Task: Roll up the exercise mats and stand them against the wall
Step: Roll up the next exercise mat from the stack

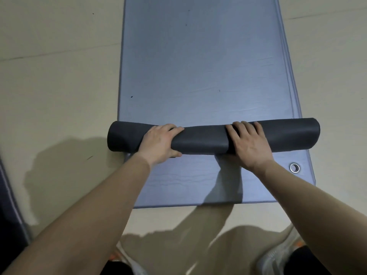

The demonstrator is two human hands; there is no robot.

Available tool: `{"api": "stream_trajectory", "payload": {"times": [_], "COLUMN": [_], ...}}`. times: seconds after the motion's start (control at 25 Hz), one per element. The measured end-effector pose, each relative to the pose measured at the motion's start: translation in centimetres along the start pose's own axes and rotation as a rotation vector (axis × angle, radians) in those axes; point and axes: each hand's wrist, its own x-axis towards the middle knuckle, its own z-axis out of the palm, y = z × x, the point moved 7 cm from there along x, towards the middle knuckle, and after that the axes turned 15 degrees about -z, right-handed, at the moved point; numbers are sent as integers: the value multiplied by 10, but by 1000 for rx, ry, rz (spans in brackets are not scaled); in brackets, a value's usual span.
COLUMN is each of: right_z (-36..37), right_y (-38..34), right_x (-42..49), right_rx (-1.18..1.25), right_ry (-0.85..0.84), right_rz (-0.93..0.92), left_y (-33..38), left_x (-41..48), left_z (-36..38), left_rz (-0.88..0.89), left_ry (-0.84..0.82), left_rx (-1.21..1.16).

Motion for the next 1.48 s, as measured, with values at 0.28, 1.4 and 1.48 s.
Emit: {"api": "stream_trajectory", "payload": {"times": [0.28,1.4,1.48], "right_z": [-18,-27,-29], "right_y": [-24,-35,-53], "right_x": [-41,-24,-53], "right_rx": [436,270,221], "right_ry": [-444,-450,-372], "right_rz": [-1,-23,41], "left_y": [1,3,2], "left_x": [-51,-51,-55], "left_z": [23,15,18], "left_rz": [-110,-62,-86], "left_ry": [-512,-419,-565], "left_rx": [1,30,-20]}}
